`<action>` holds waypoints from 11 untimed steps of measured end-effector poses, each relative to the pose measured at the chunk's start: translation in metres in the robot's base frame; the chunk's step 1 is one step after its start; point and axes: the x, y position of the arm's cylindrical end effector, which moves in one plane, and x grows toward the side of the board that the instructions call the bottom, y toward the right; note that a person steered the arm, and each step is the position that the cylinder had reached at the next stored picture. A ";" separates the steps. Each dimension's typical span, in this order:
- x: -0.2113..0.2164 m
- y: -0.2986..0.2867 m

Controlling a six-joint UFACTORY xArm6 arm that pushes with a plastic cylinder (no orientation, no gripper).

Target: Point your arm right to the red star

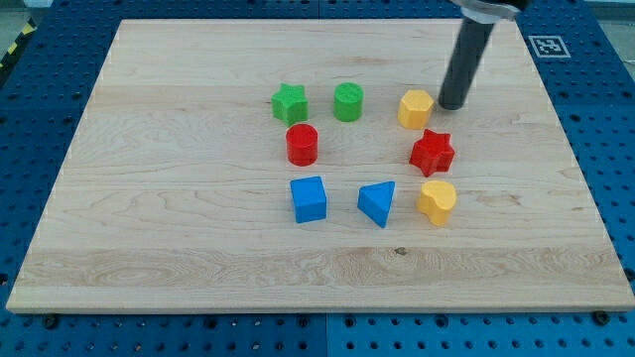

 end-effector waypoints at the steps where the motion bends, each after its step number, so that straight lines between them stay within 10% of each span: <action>1: 0.000 -0.008; 11: 0.112 0.043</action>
